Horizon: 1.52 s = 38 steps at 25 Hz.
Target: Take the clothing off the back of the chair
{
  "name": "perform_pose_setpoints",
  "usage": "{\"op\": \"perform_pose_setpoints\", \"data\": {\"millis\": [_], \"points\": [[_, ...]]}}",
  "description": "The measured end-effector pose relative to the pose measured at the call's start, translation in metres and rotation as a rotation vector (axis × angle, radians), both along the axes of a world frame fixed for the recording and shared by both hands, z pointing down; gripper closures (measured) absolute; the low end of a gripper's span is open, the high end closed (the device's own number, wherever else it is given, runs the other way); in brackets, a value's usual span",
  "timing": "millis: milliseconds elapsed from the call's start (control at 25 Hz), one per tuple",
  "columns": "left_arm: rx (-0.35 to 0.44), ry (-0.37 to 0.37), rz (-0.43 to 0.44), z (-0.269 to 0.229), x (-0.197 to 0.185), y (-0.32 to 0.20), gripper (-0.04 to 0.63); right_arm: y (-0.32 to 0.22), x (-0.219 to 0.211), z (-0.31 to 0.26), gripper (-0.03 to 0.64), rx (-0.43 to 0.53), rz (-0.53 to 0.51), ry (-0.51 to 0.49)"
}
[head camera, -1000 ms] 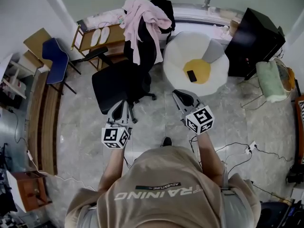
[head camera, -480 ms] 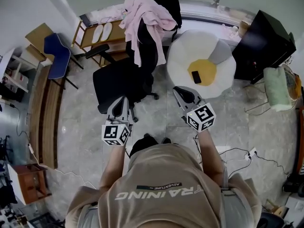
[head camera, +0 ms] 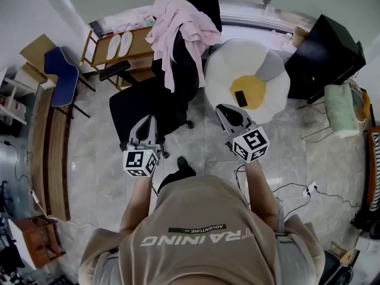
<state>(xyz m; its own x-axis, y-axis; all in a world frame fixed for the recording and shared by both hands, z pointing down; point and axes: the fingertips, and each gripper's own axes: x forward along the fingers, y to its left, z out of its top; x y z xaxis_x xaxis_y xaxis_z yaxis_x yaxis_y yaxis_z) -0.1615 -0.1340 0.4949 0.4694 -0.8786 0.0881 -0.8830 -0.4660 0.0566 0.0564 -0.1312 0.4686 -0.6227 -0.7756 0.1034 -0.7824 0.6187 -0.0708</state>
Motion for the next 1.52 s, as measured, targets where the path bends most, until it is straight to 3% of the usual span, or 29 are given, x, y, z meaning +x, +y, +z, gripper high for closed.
{"op": "perform_pose_setpoints", "data": {"millis": [320, 840, 1160, 1520], "points": [[0.032, 0.017, 0.050, -0.013, -0.013, -0.053, 0.581, -0.039, -0.021, -0.005, 0.575, -0.003, 0.028, 0.026], [0.016, 0.030, 0.115, -0.005, -0.023, -0.078, 0.581, -0.063, -0.030, -0.001, 0.575, -0.009, 0.088, 0.036], [-0.024, 0.035, 0.100, 0.008, -0.008, -0.093, 0.581, -0.086, -0.018, 0.010, 0.575, -0.034, 0.078, 0.034], [-0.018, 0.032, 0.039, -0.001, 0.012, -0.144, 0.581, -0.154, 0.002, 0.005, 0.575, -0.023, 0.014, 0.034]]}}
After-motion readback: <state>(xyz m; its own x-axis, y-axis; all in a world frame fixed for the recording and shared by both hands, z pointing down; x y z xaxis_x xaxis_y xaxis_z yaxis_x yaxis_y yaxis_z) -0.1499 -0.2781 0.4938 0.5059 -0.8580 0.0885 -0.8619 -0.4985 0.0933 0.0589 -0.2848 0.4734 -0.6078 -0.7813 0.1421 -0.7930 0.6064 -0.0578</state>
